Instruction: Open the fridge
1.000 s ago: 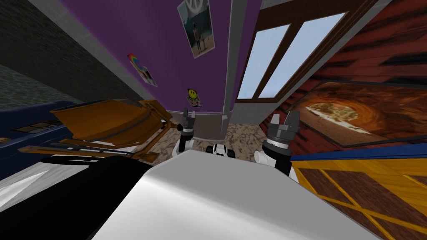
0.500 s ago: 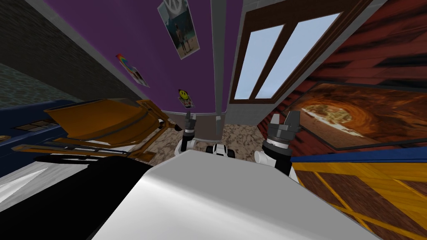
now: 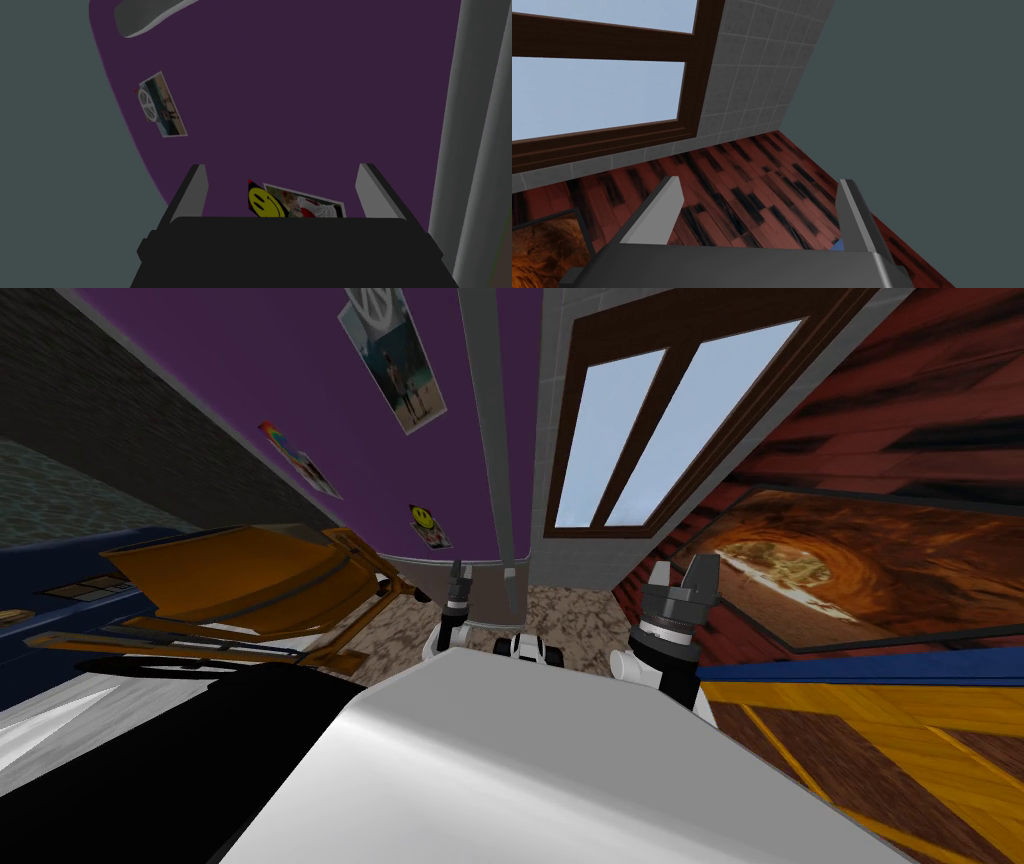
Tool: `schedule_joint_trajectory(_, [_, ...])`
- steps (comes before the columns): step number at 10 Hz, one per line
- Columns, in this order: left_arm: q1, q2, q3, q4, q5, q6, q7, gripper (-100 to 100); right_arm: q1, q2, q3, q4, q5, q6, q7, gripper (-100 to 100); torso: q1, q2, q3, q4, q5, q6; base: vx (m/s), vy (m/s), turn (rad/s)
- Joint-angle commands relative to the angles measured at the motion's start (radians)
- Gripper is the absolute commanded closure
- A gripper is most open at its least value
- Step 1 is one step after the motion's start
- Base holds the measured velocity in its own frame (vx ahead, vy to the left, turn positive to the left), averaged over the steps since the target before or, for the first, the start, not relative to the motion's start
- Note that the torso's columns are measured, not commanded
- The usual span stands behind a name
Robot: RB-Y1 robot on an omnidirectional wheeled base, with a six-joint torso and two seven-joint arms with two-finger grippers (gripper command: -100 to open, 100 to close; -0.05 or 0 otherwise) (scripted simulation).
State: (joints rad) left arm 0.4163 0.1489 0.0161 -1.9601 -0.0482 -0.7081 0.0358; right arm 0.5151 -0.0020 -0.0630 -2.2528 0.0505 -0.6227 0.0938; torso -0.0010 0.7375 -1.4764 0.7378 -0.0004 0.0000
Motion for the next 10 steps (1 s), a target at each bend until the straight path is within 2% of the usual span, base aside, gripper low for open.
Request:
schedule_joint_trajectory(1, [-0.015, 0.010, 0.004, 0.063, 0.001, -0.029, -0.012, -100, 0.000, 0.000, 0.000, 0.000, 0.000, 0.000, 0.000, 0, 0.002, 0.000, 0.000, 0.000, 0.000, 0.000, 0.053, -0.160, 0.021])
schedule_joint_trajectory(4, [-0.030, 0.001, 0.007, 0.136, 0.002, -0.064, -0.025, -100, 0.000, 0.000, 0.000, 0.000, 0.000, 0.000, 0.000, 0, -0.001, 0.001, 0.000, 0.000, 0.000, 0.000, 0.040, -0.184, 0.016])
schedule_joint_trajectory(7, [-0.030, 0.001, 0.007, 0.136, 0.002, -0.064, -0.025, -100, 0.000, 0.000, 0.000, 0.000, 0.000, 0.000, 0.000, 0, 0.009, 0.002, 0.001, 0.001, 0.003, 0.000, 0.006, -0.037, 0.010])
schedule_joint_trajectory(8, [-0.038, -0.016, 0.009, 0.172, 0.003, -0.081, -0.032, -100, 0.000, 0.000, 0.000, 0.000, 0.000, 0.000, 0.000, 0, 0.008, 0.001, 0.001, 0.000, 0.002, 0.000, 0.018, -0.049, 0.009])
schedule_joint_trajectory(10, [-0.045, -0.044, 0.010, 0.205, 0.003, -0.096, -0.038, -100, 0.000, 0.000, 0.000, 0.000, 0.000, 0.000, 0.000, 0, -0.005, -0.001, 0.000, 0.000, -0.002, 0.000, 0.032, -0.136, 0.017])
